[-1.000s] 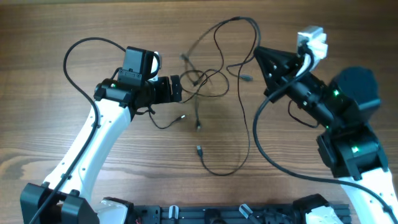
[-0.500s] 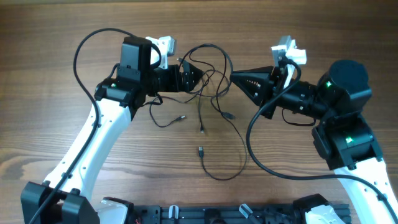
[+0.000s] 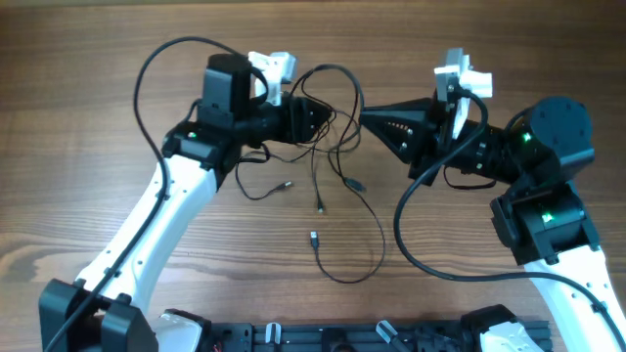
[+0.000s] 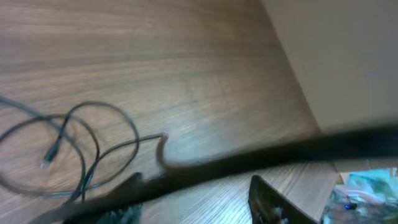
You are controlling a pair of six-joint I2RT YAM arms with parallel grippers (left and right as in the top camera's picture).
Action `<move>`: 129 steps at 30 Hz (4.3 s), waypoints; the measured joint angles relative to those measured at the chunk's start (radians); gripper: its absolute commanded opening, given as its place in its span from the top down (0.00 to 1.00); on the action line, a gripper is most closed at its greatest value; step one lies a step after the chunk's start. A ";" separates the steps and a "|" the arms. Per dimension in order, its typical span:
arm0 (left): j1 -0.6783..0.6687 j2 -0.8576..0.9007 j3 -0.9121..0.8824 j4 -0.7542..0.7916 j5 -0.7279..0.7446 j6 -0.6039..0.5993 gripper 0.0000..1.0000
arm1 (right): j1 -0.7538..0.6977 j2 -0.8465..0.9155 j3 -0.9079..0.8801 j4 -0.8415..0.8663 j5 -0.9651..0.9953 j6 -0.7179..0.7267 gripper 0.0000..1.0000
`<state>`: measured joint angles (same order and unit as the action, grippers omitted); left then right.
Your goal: Untangle cables
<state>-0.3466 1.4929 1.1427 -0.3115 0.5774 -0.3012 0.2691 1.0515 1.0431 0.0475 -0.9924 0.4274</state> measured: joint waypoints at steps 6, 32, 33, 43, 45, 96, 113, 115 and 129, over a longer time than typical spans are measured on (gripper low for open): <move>-0.045 0.034 -0.003 0.190 -0.183 0.000 0.53 | 0.000 0.000 0.000 0.011 -0.100 0.039 0.96; 0.343 0.039 0.000 -0.385 -0.349 0.000 0.96 | -0.831 0.390 -0.001 -0.754 1.001 0.271 0.96; 0.347 0.039 0.000 -0.388 -0.349 0.000 0.96 | -0.877 0.421 -0.001 -0.759 1.001 0.284 0.96; 0.274 0.039 0.000 -0.403 -0.207 0.000 0.96 | -0.942 0.441 0.040 -0.403 0.597 0.077 0.49; 0.242 0.039 0.000 -0.404 -0.222 0.000 0.95 | -0.938 0.416 0.046 -0.499 0.517 0.014 0.44; 0.204 0.039 -0.001 -0.433 -0.247 0.000 0.96 | -0.656 0.816 0.929 -1.187 0.965 -0.143 0.96; 0.204 0.039 -0.001 -0.446 -0.247 0.000 0.96 | -0.719 0.851 0.930 -1.395 0.992 -0.116 0.07; 0.204 0.039 -0.001 -0.445 -0.247 0.000 0.96 | -0.716 0.851 0.931 -1.462 0.933 -0.151 0.08; 0.204 0.039 -0.001 -0.445 -0.247 0.000 0.96 | -0.591 0.861 0.477 -1.448 0.872 -0.229 0.17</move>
<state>-0.1425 1.5318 1.1419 -0.7567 0.3302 -0.3012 -0.3218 1.9121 1.5200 -1.4006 -0.1204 0.1986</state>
